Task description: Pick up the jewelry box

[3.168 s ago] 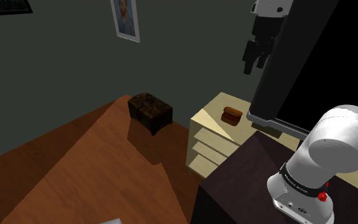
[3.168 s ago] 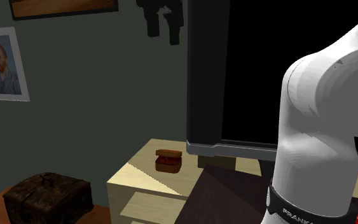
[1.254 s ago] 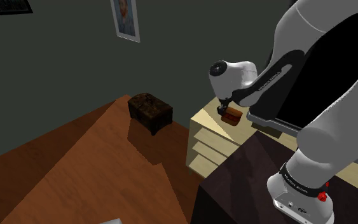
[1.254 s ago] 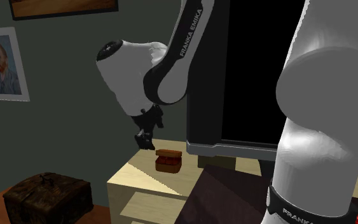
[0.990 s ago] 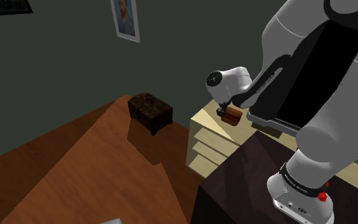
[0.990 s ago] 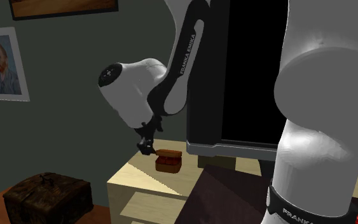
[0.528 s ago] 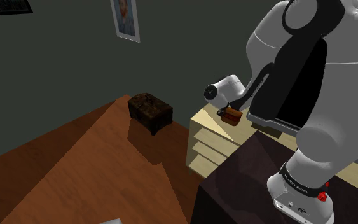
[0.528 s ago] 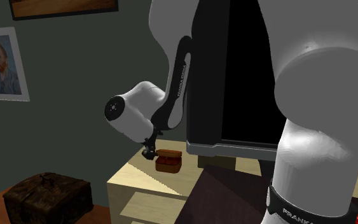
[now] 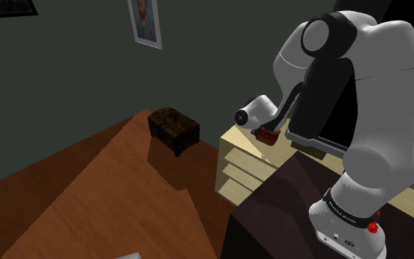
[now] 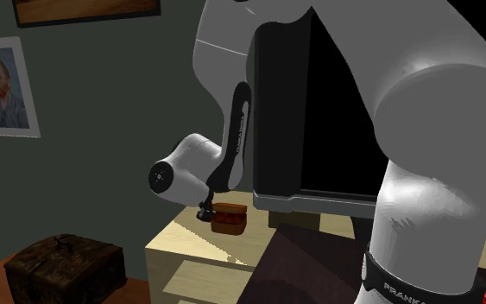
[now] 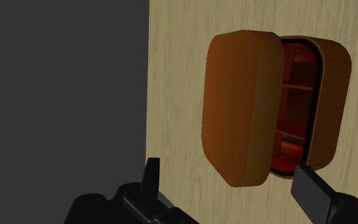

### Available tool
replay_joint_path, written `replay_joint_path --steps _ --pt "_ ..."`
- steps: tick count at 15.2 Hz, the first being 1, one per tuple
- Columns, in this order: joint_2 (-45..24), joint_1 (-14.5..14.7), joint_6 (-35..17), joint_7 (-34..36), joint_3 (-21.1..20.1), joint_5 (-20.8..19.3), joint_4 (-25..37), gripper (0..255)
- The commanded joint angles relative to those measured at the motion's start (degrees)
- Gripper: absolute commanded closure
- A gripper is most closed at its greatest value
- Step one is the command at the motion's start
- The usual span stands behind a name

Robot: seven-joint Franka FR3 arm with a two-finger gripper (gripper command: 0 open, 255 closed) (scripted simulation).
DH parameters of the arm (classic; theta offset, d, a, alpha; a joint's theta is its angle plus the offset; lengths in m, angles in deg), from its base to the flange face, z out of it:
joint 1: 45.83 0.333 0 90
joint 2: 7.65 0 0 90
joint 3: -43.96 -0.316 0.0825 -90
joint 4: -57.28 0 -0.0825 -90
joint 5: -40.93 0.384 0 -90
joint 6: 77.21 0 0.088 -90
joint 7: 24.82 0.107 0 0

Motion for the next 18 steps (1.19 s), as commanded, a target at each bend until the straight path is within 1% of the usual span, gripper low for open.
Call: replay_joint_path --steps 1,4,6,7,16,18 --pt "-1.7 0.2 0.2 1.0 0.1 -0.7 1.0 0" --pt "-4.7 0.4 0.5 2.6 0.3 -1.7 2.6 0" --pt "-4.7 0.4 0.5 2.6 0.3 -1.7 2.6 0" --pt "-4.7 0.3 0.5 2.6 0.3 -1.7 2.6 255" --pt "-4.7 0.3 0.5 2.6 0.3 -1.7 2.6 255" --pt "-3.0 0.2 0.4 1.7 0.2 -1.1 1.7 255"
